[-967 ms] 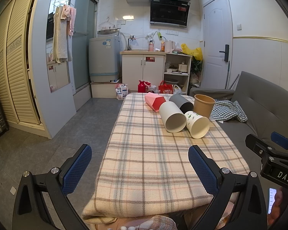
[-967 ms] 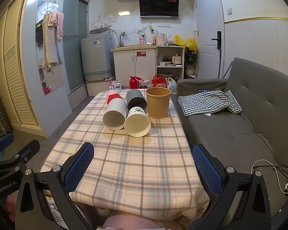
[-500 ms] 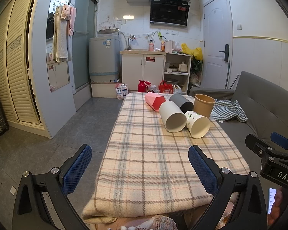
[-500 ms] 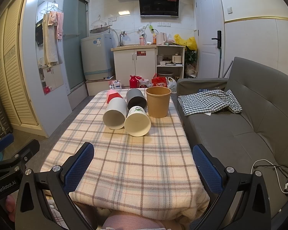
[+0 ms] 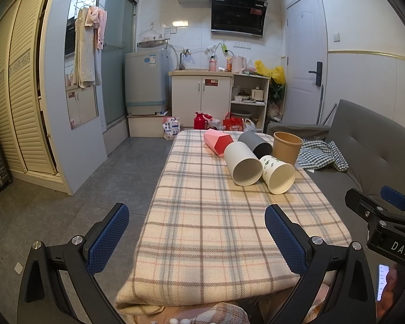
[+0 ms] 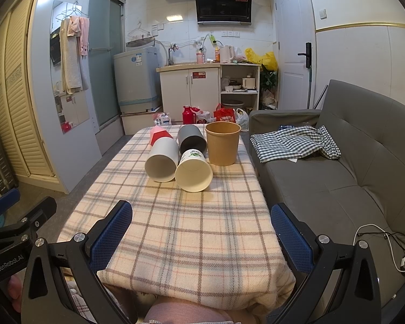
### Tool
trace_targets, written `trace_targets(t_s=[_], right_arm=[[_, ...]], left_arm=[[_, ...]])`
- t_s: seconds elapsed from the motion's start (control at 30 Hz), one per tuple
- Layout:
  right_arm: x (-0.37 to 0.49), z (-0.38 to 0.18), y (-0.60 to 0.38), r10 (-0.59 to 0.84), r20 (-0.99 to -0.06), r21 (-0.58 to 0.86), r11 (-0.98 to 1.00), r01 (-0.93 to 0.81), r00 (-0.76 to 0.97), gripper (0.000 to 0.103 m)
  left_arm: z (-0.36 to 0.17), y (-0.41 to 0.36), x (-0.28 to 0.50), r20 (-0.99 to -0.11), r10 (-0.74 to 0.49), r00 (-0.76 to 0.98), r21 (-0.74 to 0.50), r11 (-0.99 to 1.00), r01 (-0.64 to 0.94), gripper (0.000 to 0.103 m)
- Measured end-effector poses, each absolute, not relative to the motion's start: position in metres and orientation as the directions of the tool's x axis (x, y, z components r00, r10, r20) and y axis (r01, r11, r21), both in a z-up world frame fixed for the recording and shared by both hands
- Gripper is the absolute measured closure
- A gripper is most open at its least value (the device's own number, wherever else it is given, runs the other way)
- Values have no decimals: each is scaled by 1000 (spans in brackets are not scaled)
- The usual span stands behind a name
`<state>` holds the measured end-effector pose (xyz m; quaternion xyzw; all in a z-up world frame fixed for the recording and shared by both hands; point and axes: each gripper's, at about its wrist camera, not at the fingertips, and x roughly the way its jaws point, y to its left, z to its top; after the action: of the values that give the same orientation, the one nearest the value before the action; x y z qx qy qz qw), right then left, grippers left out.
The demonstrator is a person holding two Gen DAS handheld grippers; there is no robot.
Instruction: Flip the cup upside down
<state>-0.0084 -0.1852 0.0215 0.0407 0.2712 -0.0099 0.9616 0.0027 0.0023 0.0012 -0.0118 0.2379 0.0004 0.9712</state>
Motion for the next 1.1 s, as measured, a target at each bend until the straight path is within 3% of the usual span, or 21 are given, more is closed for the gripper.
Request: trace_targets(t_s=[0.37, 0.6, 0.83, 1.1], right_arm=[[0, 19, -185, 16, -553, 92, 995, 42, 833, 0], [25, 32, -203, 5, -576, 85, 995, 54, 817, 0], [91, 42, -239, 10, -597, 98, 993, 60, 802, 0], [192, 4, -264, 24, -673, 97, 994, 56, 739, 0]], left_arm=[[-6, 6, 1, -494, 12, 870, -19, 1000, -24, 0], [-9, 4, 40, -575, -5, 818, -35, 999, -18, 0], [-3, -8, 98, -620, -1, 784, -5, 1000, -3, 0], [-18, -12, 168, -649, 42, 760, 34, 999, -26, 0]])
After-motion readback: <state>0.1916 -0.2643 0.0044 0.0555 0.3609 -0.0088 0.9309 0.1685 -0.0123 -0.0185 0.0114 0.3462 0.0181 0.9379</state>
